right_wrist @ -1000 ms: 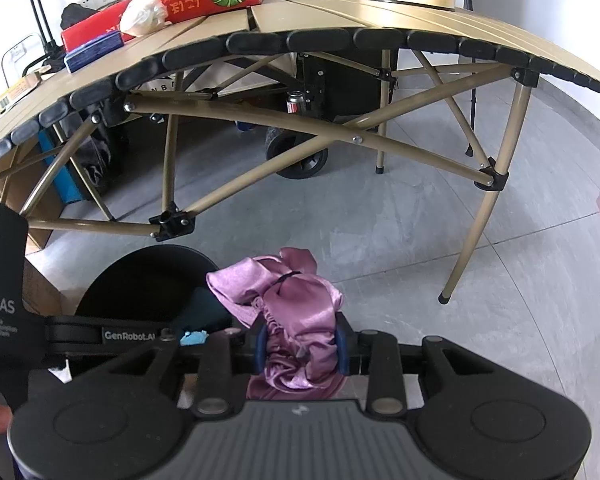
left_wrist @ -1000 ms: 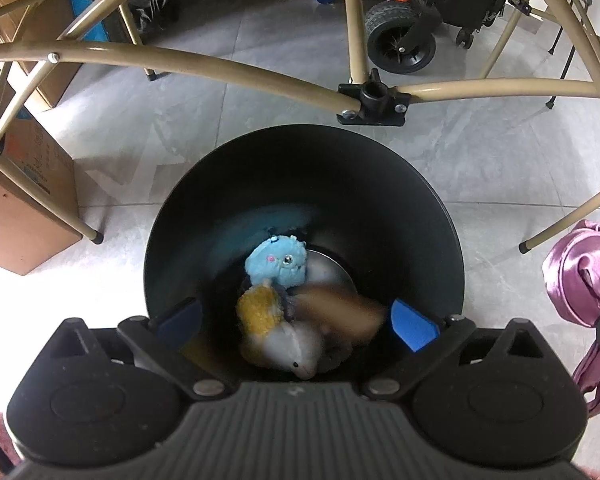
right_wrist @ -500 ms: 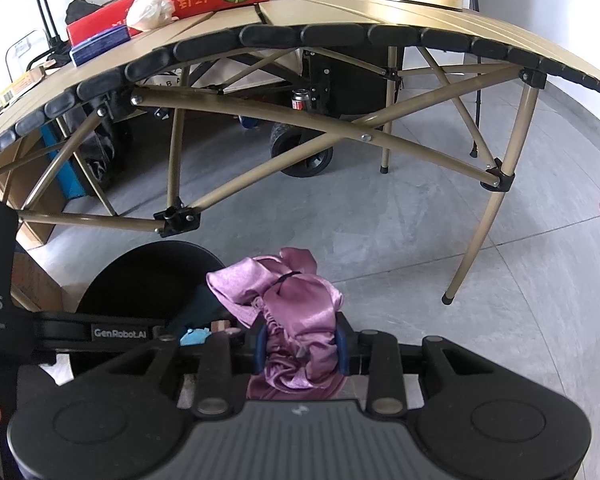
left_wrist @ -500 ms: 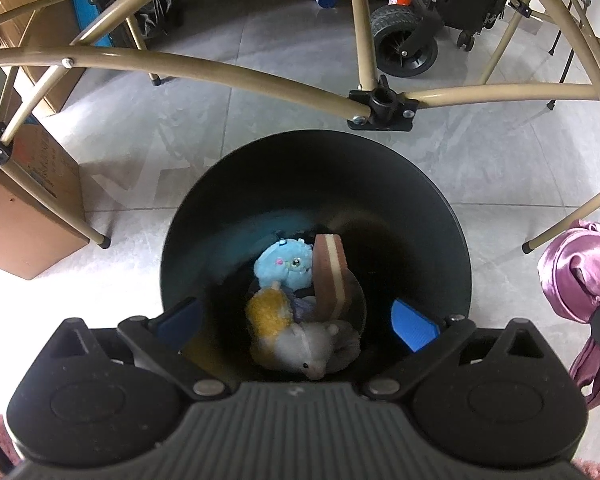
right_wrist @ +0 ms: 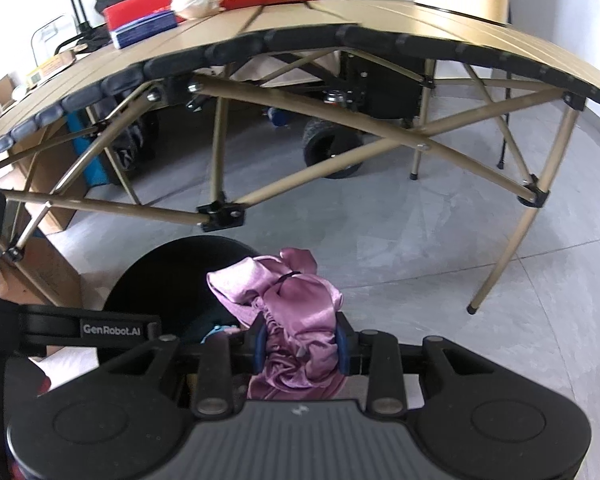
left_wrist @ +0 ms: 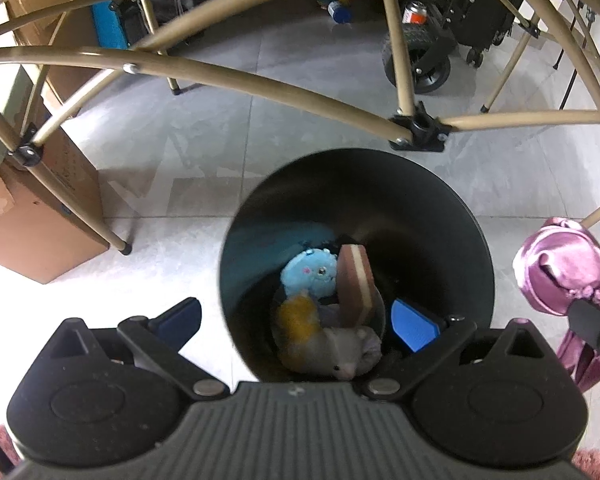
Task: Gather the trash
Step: 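Bring the scrunchie over the bin and open the right gripper, then raise both open tools from the bin back toward the table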
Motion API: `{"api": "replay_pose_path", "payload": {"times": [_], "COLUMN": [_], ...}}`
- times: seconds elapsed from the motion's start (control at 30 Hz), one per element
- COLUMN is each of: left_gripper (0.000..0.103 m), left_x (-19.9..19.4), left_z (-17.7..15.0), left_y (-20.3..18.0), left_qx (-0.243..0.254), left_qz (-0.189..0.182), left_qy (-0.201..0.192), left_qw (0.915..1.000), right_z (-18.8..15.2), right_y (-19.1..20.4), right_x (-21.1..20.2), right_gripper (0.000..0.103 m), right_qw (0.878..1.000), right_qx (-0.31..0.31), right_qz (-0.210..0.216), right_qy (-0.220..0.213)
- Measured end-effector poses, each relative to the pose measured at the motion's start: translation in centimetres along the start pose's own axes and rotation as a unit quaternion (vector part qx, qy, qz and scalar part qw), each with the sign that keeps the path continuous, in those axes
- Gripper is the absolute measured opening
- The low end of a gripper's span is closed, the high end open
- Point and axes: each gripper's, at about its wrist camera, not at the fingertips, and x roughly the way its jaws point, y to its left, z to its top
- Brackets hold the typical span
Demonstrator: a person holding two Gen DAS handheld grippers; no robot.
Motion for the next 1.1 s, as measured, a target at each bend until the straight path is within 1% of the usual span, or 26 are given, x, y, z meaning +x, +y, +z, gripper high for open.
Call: {"api": "replay_pose_path", "payload": {"times": [0.27,0.4,0.53,0.67,0.8,0.87,0.93,0.97,1.0,1.07,1.1], "left_gripper": [0.103,0.103,0.103,0.103,0.103,0.103,0.103,0.103,0.103,0.103,0.103], "left_x": [-1.7,-2.9,-3.5,-3.4,-3.5,-3.5,-3.7,-3.8,-3.8,-3.8,-3.7], "left_z": [-0.2,-0.5,-0.6,-0.7,-0.6,-0.6,-0.5,-0.5,-0.5,-0.6,-0.6], "left_y": [3.2,4.6,6.3,8.2,10.1,10.6,10.7,10.6,10.6,10.5,10.6], "left_qx": [-0.017,-0.024,-0.042,-0.062,-0.092,-0.103,-0.107,-0.106,-0.103,-0.105,-0.107], "left_qz": [0.008,0.018,0.03,0.042,0.048,0.047,0.042,0.04,0.039,0.038,0.038], "left_qy": [-0.013,-0.026,-0.033,-0.028,-0.027,-0.026,-0.025,-0.027,-0.029,-0.027,-0.026], "left_qw": [0.9997,0.9992,0.9981,0.9967,0.9943,0.9933,0.993,0.9932,0.9935,0.9934,0.9932], "right_z": [0.3,0.7,0.7,0.6,0.6,0.5,0.4,0.3,0.3,0.2,0.2], "right_y": [3.1,4.6,6.5,8.7,10.0,10.4,10.7,10.7,10.7,10.5,10.3], "right_x": [0.8,1.7,2.8,4.2,5.6,6.2,6.6,6.7,6.7,6.6,6.5], "right_gripper": [0.031,0.031,0.031,0.031,0.031,0.036,0.037,0.039,0.043,0.061,0.065], "right_qw": [0.999,0.999,0.998,0.996,0.996,0.996,0.996,0.996,0.996,0.997,0.997], "right_qx": [-0.026,-0.031,-0.046,-0.064,-0.066,-0.063,-0.062,-0.062,-0.062,-0.064,-0.064], "right_qz": [0.02,0.035,0.044,0.044,0.04,0.036,0.035,0.036,0.037,0.035,0.033], "right_qy": [0.006,0.011,0.019,0.034,0.045,0.046,0.048,0.046,0.044,0.039,0.037]}}
